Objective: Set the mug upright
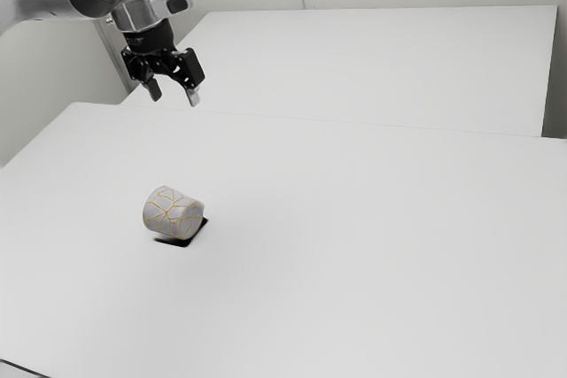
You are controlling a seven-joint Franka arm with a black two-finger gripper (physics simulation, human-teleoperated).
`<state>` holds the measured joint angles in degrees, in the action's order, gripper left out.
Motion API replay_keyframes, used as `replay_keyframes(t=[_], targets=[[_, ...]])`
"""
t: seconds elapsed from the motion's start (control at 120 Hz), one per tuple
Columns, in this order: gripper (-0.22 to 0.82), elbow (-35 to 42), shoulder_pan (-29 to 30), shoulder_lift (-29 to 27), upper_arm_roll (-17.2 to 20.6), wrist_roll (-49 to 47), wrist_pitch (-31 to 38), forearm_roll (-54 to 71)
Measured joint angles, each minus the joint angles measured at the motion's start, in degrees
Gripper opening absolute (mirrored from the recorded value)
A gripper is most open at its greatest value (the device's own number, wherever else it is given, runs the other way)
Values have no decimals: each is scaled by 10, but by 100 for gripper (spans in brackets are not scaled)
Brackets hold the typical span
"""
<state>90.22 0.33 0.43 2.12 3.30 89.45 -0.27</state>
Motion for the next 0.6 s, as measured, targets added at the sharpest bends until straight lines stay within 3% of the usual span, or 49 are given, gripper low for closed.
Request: replay_keyframes(t=[0.6], targets=[[58,26,7,-30,-9,6,-10,-5]])
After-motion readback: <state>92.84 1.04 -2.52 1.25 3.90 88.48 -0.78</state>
